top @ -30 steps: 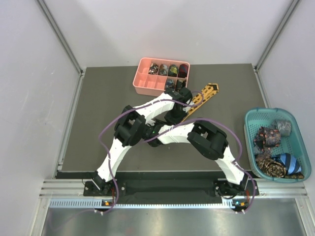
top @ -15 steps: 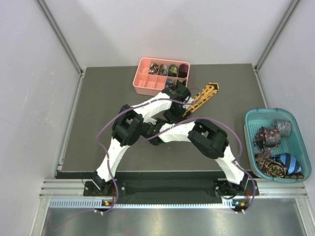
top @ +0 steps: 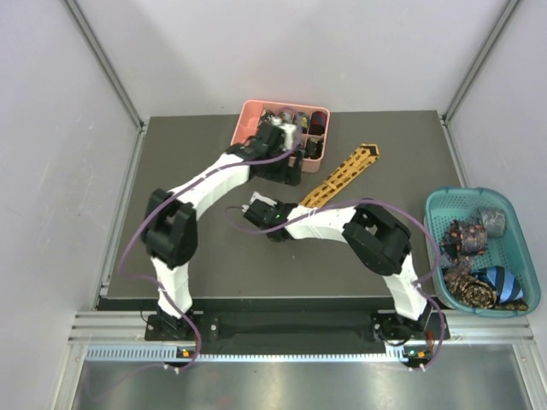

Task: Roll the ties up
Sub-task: Roll the tie

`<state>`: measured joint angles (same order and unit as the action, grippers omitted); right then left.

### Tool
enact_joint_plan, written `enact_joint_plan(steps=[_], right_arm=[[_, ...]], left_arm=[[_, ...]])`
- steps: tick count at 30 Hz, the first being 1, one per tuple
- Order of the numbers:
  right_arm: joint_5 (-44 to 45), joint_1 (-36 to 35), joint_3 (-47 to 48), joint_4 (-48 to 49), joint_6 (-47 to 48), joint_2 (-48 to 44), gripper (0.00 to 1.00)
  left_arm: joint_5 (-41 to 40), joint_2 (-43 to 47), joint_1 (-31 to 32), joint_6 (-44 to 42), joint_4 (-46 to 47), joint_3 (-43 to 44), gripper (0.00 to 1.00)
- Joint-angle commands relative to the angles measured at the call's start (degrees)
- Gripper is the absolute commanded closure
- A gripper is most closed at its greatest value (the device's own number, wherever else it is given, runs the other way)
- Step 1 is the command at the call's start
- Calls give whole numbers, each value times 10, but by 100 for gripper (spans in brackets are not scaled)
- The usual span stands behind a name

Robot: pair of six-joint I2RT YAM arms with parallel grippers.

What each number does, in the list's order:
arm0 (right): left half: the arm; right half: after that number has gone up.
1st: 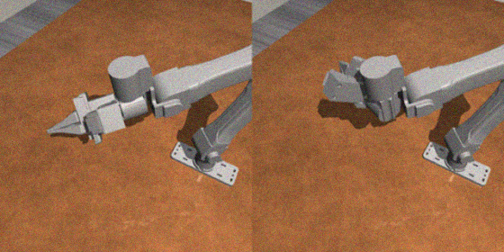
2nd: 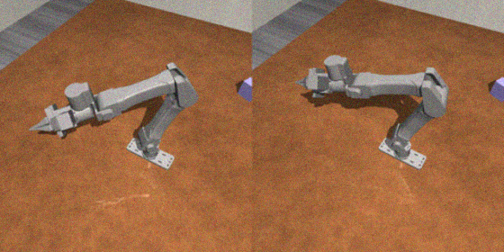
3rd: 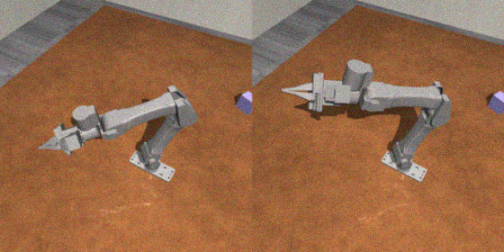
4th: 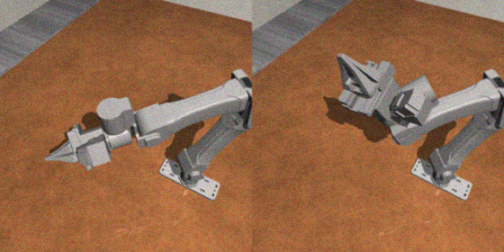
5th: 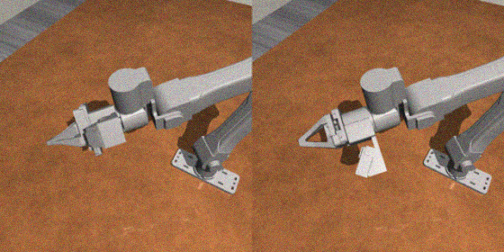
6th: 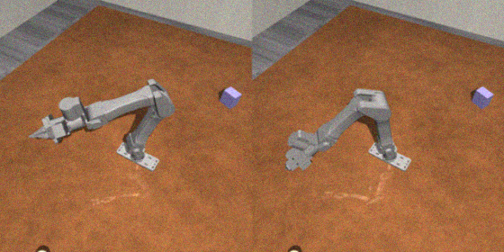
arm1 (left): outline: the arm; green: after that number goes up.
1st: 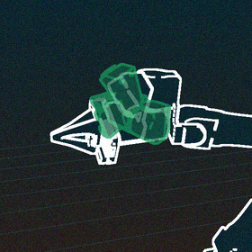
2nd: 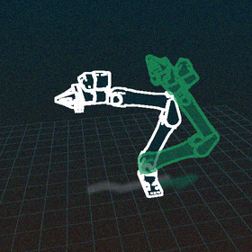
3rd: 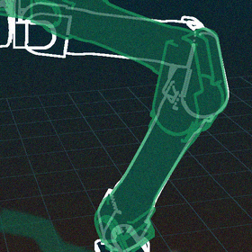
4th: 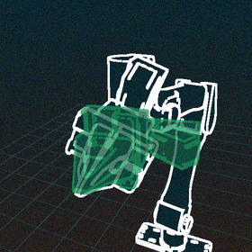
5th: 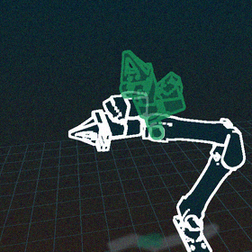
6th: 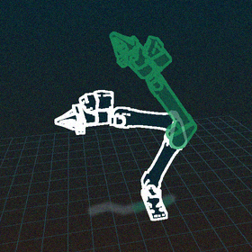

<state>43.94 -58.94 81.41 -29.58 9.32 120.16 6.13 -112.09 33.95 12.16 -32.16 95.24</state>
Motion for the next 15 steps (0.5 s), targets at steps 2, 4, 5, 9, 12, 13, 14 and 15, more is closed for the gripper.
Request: enact_joint_plan(steps=[2,4,5,9,12,13,14,15], right_arm=[[-115,0,-5,15,-9,-37,86],[-129,2,-6,17,-6,-41,89],[-140,4,-9,22,-5,-43,90],[-191,18,-22,37,-10,-68,93],[-243,35,-35,51,-22,-89,94],[-257,39,-38,54,-25,-93,94],[-291,51,-42,60,-27,-103,94],[-307,58,-44,62,-33,-107,94]], left_arm=[[30,97,-73,100,168,-111,12],[28,128,-107,133,192,-154,12],[25,137,-117,142,200,-165,11],[7,166,-178,182,218,-204,11],[11,187,-211,212,255,-263,10],[15,199,-216,223,267,-277,10],[14,205,-225,229,276,-291,10],[13,216,-228,234,287,-318,10]])
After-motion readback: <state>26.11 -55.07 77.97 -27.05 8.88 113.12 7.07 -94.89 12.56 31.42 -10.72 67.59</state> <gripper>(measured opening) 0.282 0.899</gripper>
